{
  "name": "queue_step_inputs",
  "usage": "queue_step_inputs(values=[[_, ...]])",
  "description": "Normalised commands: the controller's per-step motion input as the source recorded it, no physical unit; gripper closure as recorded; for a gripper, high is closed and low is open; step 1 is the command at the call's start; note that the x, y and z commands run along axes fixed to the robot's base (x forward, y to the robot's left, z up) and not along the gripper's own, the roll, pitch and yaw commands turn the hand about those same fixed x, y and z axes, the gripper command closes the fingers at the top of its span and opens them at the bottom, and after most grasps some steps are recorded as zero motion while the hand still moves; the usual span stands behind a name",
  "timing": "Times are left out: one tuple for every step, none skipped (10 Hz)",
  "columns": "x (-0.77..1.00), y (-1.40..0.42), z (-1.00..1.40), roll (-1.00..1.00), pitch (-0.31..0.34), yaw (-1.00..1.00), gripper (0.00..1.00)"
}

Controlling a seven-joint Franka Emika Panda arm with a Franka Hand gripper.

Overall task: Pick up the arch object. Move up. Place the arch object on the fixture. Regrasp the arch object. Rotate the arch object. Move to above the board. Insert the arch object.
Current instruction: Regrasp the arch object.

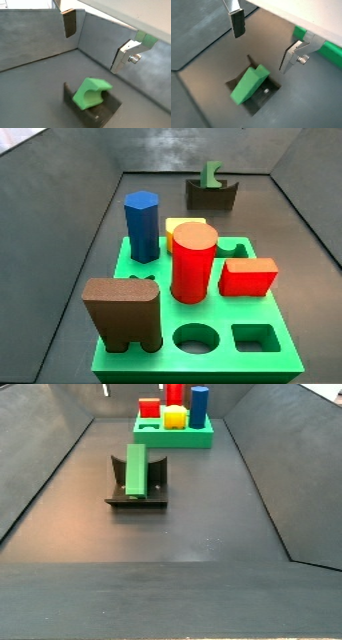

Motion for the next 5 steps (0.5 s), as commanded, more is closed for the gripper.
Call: queue_step_inputs(values=[[0.0,-0.02,0.0,1.0,-0.04,0.04,0.0],[0.03,-0.02,-0.01,1.0,-0.026,0.04,0.0],[0.04,-0.02,-0.01,1.0,-0.017,0.04,0.0],[0.04,-0.03,-0.01,1.0,-0.005,0.04,0.0],[0.06,-0.03,-0.01,1.0,0.011,0.04,0.0]])
